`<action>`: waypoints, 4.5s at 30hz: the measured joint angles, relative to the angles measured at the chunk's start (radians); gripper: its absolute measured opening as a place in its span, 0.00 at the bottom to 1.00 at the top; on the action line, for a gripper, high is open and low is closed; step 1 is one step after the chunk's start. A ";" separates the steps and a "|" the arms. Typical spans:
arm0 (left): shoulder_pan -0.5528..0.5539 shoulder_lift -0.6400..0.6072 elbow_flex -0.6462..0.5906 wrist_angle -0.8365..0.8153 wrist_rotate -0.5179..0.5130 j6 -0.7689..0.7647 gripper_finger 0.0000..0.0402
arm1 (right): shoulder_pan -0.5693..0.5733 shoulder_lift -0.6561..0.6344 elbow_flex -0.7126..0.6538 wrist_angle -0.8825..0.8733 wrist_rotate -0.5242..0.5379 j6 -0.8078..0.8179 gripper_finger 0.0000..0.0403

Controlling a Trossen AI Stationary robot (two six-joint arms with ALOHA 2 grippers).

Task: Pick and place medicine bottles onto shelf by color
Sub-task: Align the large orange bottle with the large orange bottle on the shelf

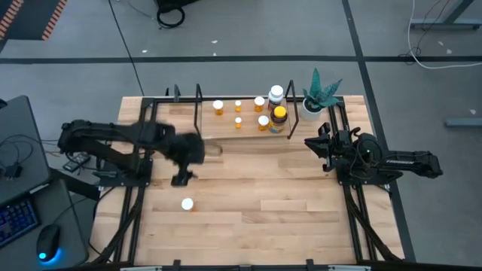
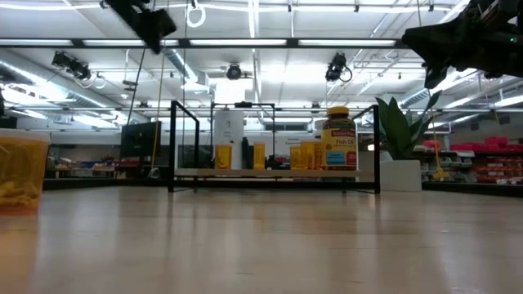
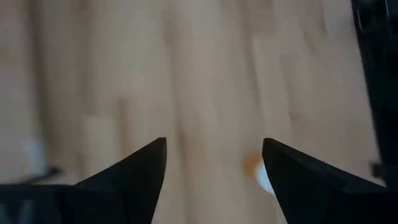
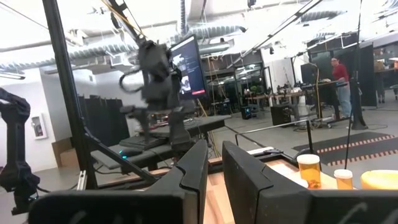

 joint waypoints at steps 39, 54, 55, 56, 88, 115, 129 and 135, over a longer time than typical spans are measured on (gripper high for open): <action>-0.513 0.223 -0.433 0.413 -0.109 -0.654 0.82 | 0.000 0.000 0.000 0.001 0.000 0.000 0.14; -0.500 0.356 -0.344 0.369 -0.108 -0.588 0.64 | 0.000 0.000 0.000 0.001 0.000 0.000 0.14; -0.500 0.356 -0.344 0.366 -0.108 -0.588 0.62 | 0.000 0.000 0.000 0.001 0.000 0.000 0.14; -0.500 0.356 -0.344 0.365 -0.108 -0.588 0.60 | 0.000 0.000 0.000 0.000 0.000 0.000 0.14; 0.205 0.353 -0.014 0.204 -0.320 0.167 0.50 | 0.000 0.000 0.000 0.001 0.000 0.000 0.14; 0.493 0.678 0.235 0.136 -0.212 0.389 0.51 | 0.000 0.000 0.000 0.001 0.000 0.000 0.14; 0.493 0.688 0.236 0.138 -0.236 0.381 0.70 | 0.000 0.000 0.000 0.001 0.000 0.000 0.14; 0.493 0.685 0.236 0.136 -0.292 0.382 0.79 | 0.000 0.000 0.000 0.001 0.000 0.000 0.14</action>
